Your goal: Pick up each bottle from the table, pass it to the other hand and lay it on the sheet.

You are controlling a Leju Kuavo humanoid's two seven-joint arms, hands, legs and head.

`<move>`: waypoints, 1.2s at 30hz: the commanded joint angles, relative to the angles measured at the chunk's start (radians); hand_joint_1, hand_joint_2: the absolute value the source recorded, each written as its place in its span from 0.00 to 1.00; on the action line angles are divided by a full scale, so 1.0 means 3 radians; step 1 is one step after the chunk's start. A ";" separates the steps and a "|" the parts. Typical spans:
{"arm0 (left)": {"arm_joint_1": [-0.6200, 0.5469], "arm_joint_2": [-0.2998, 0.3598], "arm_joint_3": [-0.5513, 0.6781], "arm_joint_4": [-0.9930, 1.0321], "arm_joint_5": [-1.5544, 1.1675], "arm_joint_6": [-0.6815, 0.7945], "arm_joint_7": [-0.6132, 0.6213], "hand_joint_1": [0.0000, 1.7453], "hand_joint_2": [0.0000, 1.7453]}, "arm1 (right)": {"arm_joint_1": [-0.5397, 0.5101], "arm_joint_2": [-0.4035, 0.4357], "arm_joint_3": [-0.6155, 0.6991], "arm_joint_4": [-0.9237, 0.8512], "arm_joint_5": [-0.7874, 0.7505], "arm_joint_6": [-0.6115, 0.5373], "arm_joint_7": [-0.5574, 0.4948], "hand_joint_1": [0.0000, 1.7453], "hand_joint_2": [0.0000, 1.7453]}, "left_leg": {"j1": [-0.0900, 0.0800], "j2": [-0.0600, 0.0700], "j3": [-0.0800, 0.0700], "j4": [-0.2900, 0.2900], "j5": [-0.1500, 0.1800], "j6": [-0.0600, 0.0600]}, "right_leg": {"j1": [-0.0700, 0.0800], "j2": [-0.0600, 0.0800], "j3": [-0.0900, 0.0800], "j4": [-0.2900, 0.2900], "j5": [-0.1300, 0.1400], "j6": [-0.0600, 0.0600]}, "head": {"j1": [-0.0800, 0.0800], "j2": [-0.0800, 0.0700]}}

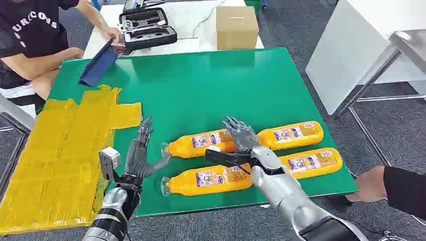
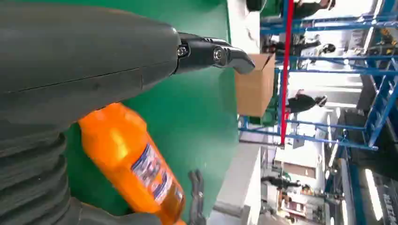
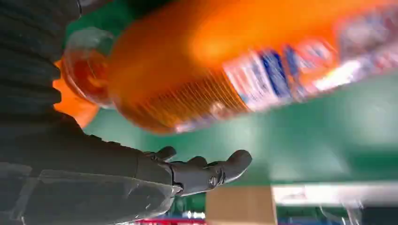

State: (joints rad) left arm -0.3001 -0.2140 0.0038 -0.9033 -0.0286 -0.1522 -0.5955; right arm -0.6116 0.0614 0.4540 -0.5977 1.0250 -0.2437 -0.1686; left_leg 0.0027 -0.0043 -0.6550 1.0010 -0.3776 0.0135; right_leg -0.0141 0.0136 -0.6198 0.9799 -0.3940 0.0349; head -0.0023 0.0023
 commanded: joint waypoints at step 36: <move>-0.0397 -0.0048 -0.0112 0.0641 0.0165 -0.0132 0.0005 0.00 1.00 | -0.0856 0.0233 0.1134 0.0950 0.1379 0.0047 0.0587 0.00 1.00 | 0.0000 0.0001 0.0012 0.0003 -0.0002 -0.0003 | 0.0001 -0.0003 0.0012 0.0005 -0.0005 -0.0003 | 0.0000 0.0000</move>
State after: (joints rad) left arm -0.3751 -0.2365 -0.0149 -0.7794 0.0149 -0.1907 -0.6054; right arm -0.8073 0.1064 0.7020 -0.3899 1.3928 -0.2091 0.0145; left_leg 0.0027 -0.0042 -0.6550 1.0010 -0.3763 0.0135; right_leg -0.0141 0.0136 -0.6196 0.9802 -0.3934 0.0355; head -0.0023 0.0023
